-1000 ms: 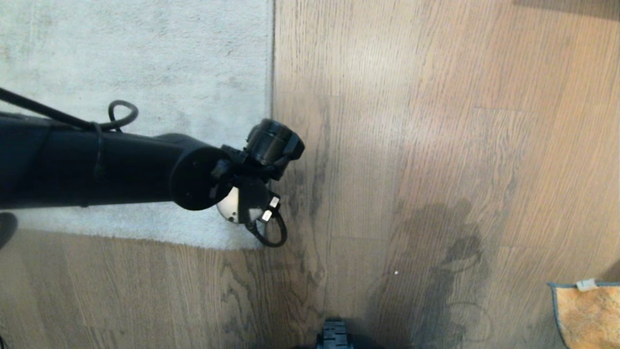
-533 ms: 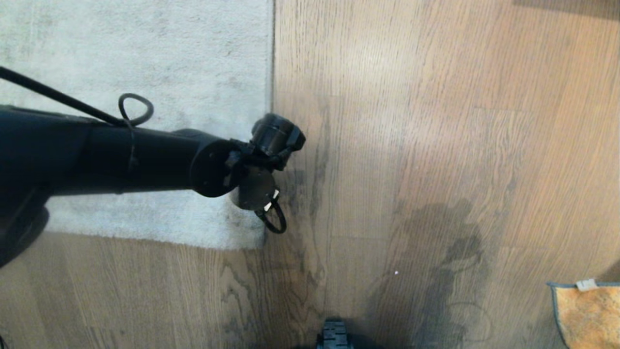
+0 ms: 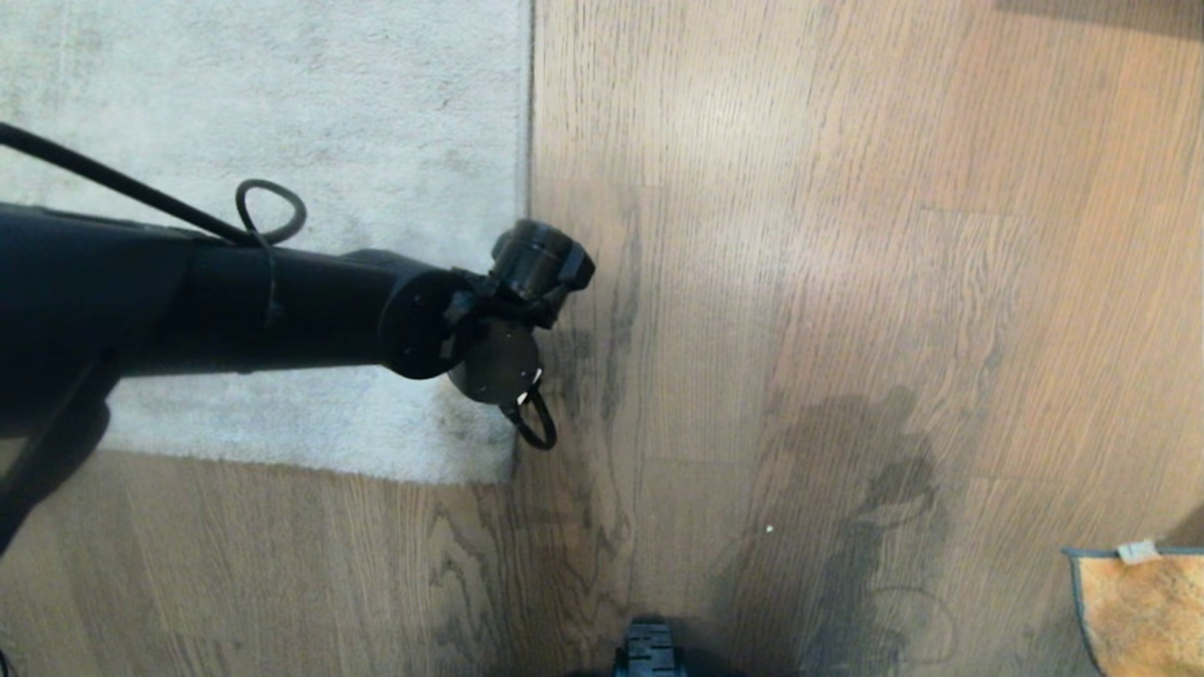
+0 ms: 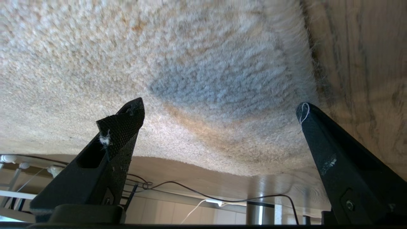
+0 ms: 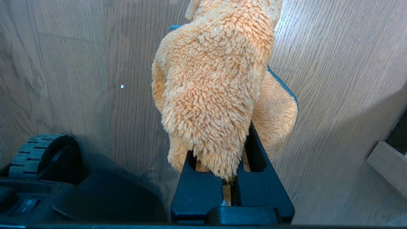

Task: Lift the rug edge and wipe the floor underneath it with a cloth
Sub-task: Lift up the carpet

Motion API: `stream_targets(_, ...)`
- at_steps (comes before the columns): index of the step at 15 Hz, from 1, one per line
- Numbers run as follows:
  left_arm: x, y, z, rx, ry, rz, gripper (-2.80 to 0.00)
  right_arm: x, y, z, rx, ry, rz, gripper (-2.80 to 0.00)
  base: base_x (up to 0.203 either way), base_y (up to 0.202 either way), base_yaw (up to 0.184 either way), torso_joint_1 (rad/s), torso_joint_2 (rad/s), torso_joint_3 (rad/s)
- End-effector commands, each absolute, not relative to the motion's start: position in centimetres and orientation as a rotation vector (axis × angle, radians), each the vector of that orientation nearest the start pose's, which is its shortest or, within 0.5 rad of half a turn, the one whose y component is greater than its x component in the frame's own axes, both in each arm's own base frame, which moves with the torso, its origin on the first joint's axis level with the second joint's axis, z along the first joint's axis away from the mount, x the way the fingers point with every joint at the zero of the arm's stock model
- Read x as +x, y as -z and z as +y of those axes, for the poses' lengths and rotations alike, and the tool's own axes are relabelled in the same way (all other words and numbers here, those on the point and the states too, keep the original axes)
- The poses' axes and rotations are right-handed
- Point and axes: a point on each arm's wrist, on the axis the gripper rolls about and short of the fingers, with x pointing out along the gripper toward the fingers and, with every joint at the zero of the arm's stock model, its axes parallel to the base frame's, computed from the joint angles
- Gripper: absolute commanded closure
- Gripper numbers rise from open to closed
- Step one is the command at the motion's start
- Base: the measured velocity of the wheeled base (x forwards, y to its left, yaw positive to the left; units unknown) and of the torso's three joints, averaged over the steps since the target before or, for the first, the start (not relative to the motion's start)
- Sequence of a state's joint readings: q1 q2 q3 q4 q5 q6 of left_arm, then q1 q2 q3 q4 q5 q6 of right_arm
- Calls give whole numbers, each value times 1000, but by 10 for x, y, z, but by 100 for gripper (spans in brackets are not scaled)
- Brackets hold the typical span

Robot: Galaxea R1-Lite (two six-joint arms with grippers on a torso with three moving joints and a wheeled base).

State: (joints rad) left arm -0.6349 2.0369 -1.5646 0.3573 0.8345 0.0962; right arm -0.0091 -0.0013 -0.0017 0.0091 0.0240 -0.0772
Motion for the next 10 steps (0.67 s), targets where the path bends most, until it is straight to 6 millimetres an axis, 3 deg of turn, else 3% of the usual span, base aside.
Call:
stream_targets(1,322,-189,-223,643,-149,613,-280,-23,-75,1,-78,-16,7,0,0,0,0,0,0,0)
stream_targets(10,314,-191,-232,644,-130,597,-280,-23,-75,1,-78,-16,7,0,0,0,0,0,0,0)
